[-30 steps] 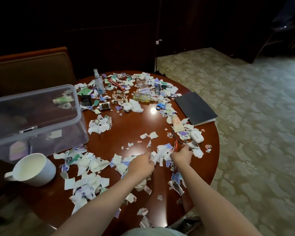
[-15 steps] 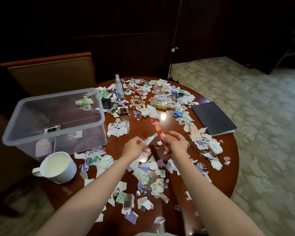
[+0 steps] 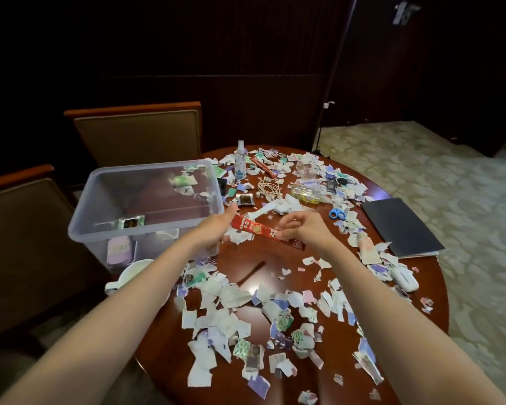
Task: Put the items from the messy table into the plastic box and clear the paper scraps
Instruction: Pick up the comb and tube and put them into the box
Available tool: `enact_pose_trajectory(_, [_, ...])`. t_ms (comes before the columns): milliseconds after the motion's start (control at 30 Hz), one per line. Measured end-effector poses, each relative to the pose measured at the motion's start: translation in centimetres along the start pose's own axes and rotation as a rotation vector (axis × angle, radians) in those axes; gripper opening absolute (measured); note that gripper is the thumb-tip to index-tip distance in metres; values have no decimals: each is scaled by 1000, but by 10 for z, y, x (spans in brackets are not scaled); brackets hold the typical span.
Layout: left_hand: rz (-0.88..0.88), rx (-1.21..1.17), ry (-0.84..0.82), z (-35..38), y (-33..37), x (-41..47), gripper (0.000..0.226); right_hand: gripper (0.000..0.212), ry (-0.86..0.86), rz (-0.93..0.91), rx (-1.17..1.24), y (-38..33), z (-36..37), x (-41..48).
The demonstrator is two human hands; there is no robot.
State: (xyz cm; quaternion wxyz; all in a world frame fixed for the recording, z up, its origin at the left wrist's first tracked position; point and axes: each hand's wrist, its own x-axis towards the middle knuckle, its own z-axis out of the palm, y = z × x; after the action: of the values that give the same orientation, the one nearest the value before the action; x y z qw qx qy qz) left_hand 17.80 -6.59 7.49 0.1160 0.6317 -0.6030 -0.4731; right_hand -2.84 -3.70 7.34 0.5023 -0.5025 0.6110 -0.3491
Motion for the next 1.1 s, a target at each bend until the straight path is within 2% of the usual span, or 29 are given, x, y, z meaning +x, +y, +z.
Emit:
enact_pose_trajectory(100, [91, 186, -41, -20, -9, -2, 75, 23, -72, -68, -91, -14, 13, 6])
enact_pose_trajectory(200, [100, 265, -30, -36, -13, -8, 69, 27, -89, -105, -119, -23, 23, 13])
enact_pose_trajectory(367, [105, 270, 16, -58, -23, -2, 49, 34, -34, -166, -89, -33, 41, 24])
enact_pose_trajectory(500, [105, 196, -34, -77, -35, 3, 40, 36, 69, -163, 32, -38, 50, 34])
enact_pose_trajectory(600, [86, 139, -33, -90, -41, 4, 47, 36, -11, -177, 12, -47, 57, 40])
enact_pose_trajectory(767, [37, 69, -107, -110, -45, 10, 55, 34, -212, -278, -247, -71, 81, 55])
enact_pose_trajectory(900, [112, 185, -182, -119, -43, 12, 53, 36, -198, -330, -311, -86, 102, 74])
enact_pose_trajectory(967, [178, 264, -173, -123, -44, 15, 43, 36, -186, -334, -318, -87, 107, 83])
enact_pose_trajectory(1100, [227, 232, -153, -134, -56, 28, 28, 31, -169, -314, -308, -89, 120, 93])
